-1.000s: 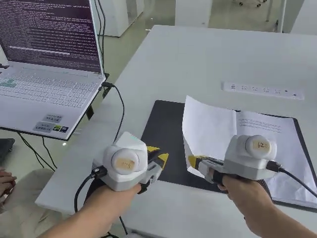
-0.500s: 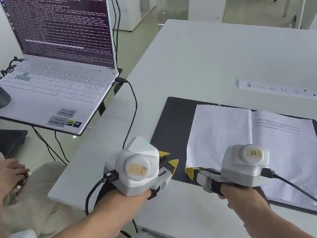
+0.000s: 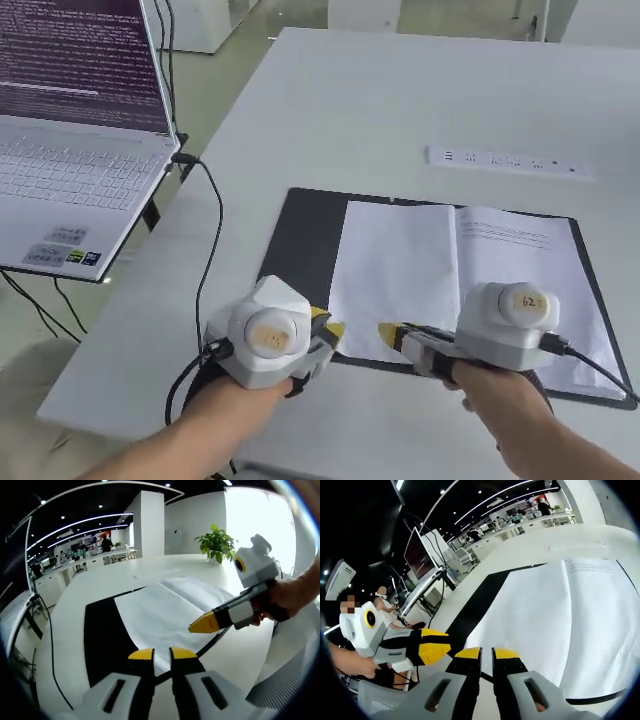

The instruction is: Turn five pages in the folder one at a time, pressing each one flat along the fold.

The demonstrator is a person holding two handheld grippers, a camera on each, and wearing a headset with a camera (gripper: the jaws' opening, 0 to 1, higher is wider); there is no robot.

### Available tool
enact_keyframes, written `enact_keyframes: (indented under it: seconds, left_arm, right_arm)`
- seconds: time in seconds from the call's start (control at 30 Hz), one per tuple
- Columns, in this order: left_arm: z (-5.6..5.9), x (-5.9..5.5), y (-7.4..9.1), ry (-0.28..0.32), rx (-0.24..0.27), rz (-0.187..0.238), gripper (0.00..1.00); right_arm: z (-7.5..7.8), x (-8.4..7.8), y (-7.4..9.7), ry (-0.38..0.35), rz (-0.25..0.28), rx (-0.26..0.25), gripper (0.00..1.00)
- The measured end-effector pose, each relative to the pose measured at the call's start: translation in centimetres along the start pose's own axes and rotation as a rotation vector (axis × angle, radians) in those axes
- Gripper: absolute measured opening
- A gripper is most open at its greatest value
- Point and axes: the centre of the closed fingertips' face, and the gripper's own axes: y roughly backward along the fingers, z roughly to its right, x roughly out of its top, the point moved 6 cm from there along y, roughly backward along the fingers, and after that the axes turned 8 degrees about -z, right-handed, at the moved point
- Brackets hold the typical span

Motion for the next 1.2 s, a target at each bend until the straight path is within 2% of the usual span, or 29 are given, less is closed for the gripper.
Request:
enact_keyframes:
  seconds: [0.17, 0.33, 0.57, 0.77, 0.83, 0.93, 0.97, 1.03, 1.07, 1.13, 1.2]
  left_arm:
    - [0.5, -1.1, -1.8, -0.01, -0.015, -0.049, 0.1]
    - [0.7, -2.1, -2.9, -0.01, -0.014, -0.086, 0.1]
    - [0.8, -2.7, -3.2, -0.008, -0.005, -0.107, 0.1]
    - [0.8, -2.8, -3.1, -0.032, 0.009, -0.1, 0.09]
    - [0.7, -2.8, -3.0, -0.024, 0.005, -0.096, 0.09]
    - [0.6, -2.8, -3.0, -0.031, 0.002, -0.095, 0.09]
    - [0.6, -2.9, -3.0, -0.04, 0.003, -0.095, 0.09]
    - [0.6, -2.8, -3.1, -0.039, 0.003, -0.099, 0.09]
    - [0.6, -2.8, -3.1, -0.043, 0.003, -0.101, 0.09]
    - [0.7, -2.8, -3.1, -0.049, 0.005, -0.104, 0.09]
    - [0.7, -2.8, -3.1, -0.053, 0.007, -0.107, 0.09]
  right_arm:
    - [1.7, 1.0, 1.1, -0.029, 0.03, -0.021, 0.06]
    - [3.7, 1.9, 2.0, -0.082, 0.064, -0.033, 0.05]
    - [5.7, 2.8, 2.8, -0.119, 0.089, -0.043, 0.04]
    - [6.4, 3.3, 2.8, -0.156, 0.095, -0.018, 0.02]
    - [6.3, 3.4, 2.6, -0.172, 0.096, -0.009, 0.02]
    - [6.3, 3.5, 2.3, -0.201, 0.082, 0.013, 0.0]
    - [6.1, 3.5, 2.0, -0.235, 0.064, 0.034, 0.0]
    - [6.2, 3.6, 1.6, -0.234, 0.056, 0.04, 0.0]
    - [6.2, 3.6, 1.4, -0.259, 0.041, 0.052, 0.0]
    - [6.4, 3.9, 1.1, -0.32, 0.044, 0.074, 0.0]
    - [6.8, 4.2, 0.8, -0.334, 0.039, 0.083, 0.0]
